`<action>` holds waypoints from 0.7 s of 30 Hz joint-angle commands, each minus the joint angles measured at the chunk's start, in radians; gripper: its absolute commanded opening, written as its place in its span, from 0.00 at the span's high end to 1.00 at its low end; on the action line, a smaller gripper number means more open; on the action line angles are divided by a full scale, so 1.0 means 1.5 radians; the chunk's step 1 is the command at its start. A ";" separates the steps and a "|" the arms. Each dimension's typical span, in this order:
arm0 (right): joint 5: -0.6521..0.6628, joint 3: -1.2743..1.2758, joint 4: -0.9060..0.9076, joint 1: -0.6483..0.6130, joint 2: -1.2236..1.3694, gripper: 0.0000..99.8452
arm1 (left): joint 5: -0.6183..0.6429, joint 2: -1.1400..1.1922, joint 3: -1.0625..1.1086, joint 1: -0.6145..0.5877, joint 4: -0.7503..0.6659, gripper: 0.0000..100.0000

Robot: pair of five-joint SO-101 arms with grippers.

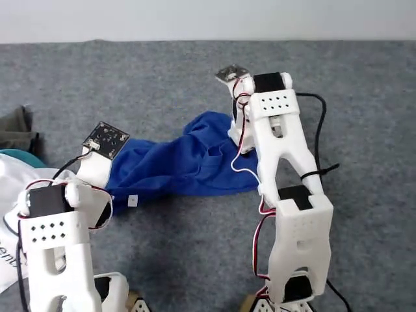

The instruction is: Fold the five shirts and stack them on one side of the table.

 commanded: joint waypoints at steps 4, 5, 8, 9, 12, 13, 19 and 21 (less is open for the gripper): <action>-0.017 -0.005 -0.125 -0.005 0.014 0.69 | -0.008 -0.011 -0.021 0.000 -0.011 1.00; -0.017 -0.005 -0.145 -0.005 0.026 0.69 | -0.008 -0.011 -0.021 0.000 -0.011 1.00; -0.016 -0.005 -0.187 -0.005 0.061 0.69 | -0.008 -0.011 -0.021 0.000 -0.011 1.00; -0.016 -0.005 -0.189 -0.007 0.069 0.69 | -0.008 -0.011 -0.021 0.000 -0.011 1.00; -0.016 -0.005 -0.185 -0.014 0.088 0.73 | -0.008 -0.010 -0.020 0.000 -0.011 1.00; -0.016 -0.005 -0.182 -0.017 0.093 0.75 | -0.007 -0.010 -0.020 0.000 -0.011 1.00; -0.015 -0.007 -0.182 -0.019 0.095 0.92 | -0.007 -0.010 -0.020 0.000 -0.011 1.00; -0.015 -0.017 -0.173 -0.018 0.095 0.95 | -0.007 -0.010 -0.020 0.000 -0.011 1.00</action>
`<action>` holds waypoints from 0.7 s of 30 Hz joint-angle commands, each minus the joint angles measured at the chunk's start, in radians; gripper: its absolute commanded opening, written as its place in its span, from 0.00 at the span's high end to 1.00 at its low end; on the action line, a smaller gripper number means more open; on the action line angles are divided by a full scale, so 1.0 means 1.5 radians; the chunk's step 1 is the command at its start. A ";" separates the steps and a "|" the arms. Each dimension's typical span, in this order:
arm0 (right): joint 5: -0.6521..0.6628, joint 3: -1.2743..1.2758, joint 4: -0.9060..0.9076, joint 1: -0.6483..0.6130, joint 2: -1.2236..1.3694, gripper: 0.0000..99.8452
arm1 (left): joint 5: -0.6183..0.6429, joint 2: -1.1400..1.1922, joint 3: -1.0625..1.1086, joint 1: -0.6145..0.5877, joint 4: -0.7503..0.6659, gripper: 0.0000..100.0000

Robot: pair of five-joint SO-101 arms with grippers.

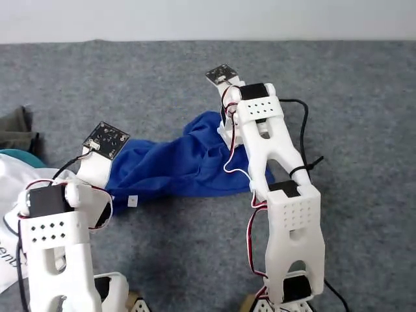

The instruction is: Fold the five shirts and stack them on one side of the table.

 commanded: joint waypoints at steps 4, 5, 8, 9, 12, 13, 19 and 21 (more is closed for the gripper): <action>-0.003 -0.057 0.044 -0.002 -0.013 0.98 | -0.007 -0.010 -0.012 0.000 -0.011 1.00; -0.003 -0.073 0.060 -0.002 -0.013 0.99 | -0.007 -0.010 -0.005 0.000 -0.014 1.00; 0.021 -0.130 0.121 -0.004 -0.013 0.99 | -0.007 -0.015 0.027 0.000 -0.035 1.00; 0.033 -0.151 0.148 -0.004 -0.013 0.99 | -0.006 -0.015 0.034 0.000 -0.039 1.00; 0.055 -0.223 0.225 -0.001 -0.013 0.99 | -0.005 -0.015 0.042 -0.001 -0.048 1.00; 0.056 -0.240 0.233 0.002 -0.014 0.99 | -0.005 -0.015 0.042 -0.001 -0.048 1.00; 0.058 -0.235 0.230 0.017 -0.029 0.99 | -0.005 -0.015 0.042 -0.001 -0.048 1.00; 0.068 -0.206 0.230 0.010 -0.018 0.99 | -0.005 -0.015 0.044 -0.001 -0.048 1.00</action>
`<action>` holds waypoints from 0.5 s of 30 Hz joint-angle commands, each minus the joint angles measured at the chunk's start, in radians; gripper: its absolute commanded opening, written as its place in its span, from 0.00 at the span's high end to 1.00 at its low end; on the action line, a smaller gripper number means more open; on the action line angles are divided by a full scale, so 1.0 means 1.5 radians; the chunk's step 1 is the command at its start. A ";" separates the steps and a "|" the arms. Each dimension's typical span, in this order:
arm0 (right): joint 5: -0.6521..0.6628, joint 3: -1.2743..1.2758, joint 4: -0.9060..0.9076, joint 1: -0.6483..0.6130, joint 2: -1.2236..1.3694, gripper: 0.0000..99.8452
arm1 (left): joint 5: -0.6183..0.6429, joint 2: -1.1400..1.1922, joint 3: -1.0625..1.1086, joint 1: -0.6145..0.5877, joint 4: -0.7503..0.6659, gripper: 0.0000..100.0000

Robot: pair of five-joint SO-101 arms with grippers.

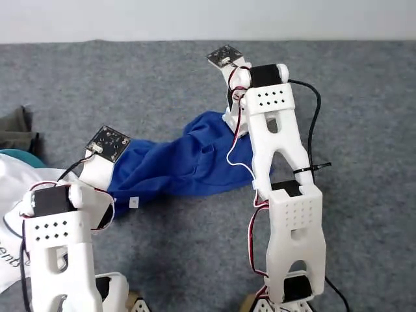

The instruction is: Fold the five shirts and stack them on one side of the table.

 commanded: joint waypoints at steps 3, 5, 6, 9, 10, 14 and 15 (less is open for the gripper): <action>0.016 0.055 0.027 -0.007 0.009 0.99 | -0.005 -0.015 -0.002 -0.001 -0.012 1.00; 0.014 0.058 0.027 -0.008 0.032 0.98 | -0.005 -0.015 -0.002 -0.001 -0.012 1.00; 0.014 0.058 0.027 -0.008 0.041 0.97 | -0.005 -0.015 -0.002 -0.001 -0.012 1.00; 0.014 0.058 0.027 -0.008 0.059 0.88 | -0.005 -0.015 -0.002 -0.001 -0.012 1.00; 0.013 0.058 0.027 -0.008 0.060 0.84 | -0.005 -0.015 -0.002 -0.001 -0.012 1.00; 0.014 0.057 0.027 -0.014 0.063 0.75 | -0.005 -0.015 -0.002 -0.001 -0.012 1.00; 0.014 0.057 0.027 -0.018 0.065 0.75 | -0.005 -0.015 -0.002 -0.001 -0.012 1.00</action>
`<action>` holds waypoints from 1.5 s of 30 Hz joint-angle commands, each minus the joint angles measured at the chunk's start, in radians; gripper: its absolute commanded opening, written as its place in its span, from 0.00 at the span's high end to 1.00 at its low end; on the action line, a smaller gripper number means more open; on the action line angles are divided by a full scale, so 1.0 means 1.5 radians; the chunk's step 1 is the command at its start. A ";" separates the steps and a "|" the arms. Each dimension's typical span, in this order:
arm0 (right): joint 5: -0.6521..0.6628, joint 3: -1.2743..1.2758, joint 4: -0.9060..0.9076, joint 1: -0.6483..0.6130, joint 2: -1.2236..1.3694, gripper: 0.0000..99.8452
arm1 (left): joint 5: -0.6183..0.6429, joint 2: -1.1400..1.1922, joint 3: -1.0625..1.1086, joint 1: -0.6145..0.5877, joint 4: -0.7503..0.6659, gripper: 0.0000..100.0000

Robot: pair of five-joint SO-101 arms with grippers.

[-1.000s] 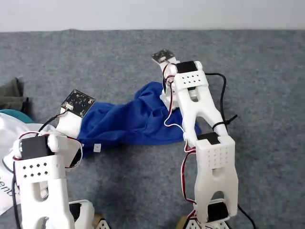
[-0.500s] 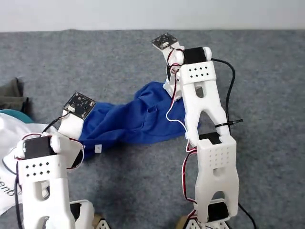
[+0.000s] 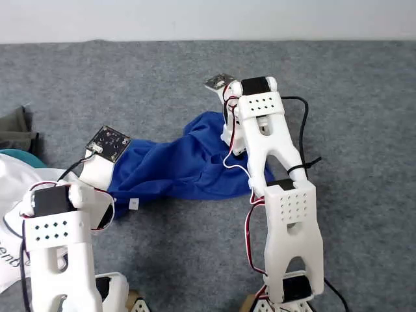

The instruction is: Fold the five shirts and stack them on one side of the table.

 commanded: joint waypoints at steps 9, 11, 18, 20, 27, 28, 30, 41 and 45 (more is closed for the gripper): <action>0.008 -0.004 0.026 -0.014 0.023 0.91 | -0.005 -0.013 -0.001 -0.001 -0.012 1.00; 0.008 -0.004 0.026 -0.014 0.035 0.97 | -0.005 -0.011 -0.001 -0.001 -0.012 1.00; 0.008 -0.006 0.028 -0.014 0.026 0.99 | -0.005 -0.013 -0.001 -0.001 -0.011 1.00; 0.009 -0.005 0.028 -0.014 -0.005 0.99 | -0.005 -0.015 -0.002 -0.001 -0.011 1.00; 0.032 -0.003 0.028 -0.009 -0.178 0.99 | 0.035 -0.015 -0.073 -0.004 -0.011 1.00; 0.032 -0.003 0.028 -0.008 -0.207 0.99 | 0.060 -0.015 -0.098 -0.004 -0.011 1.00; 0.033 -0.003 0.027 -0.007 -0.265 0.99 | 0.105 -0.015 -0.149 -0.002 -0.012 1.00; 0.033 -0.005 -0.002 0.038 -0.562 0.99 | 0.150 -0.009 -0.352 0.000 -0.099 1.00; 0.033 -0.005 -0.050 0.065 -0.652 0.99 | 0.147 -0.008 -0.348 0.021 -0.138 1.00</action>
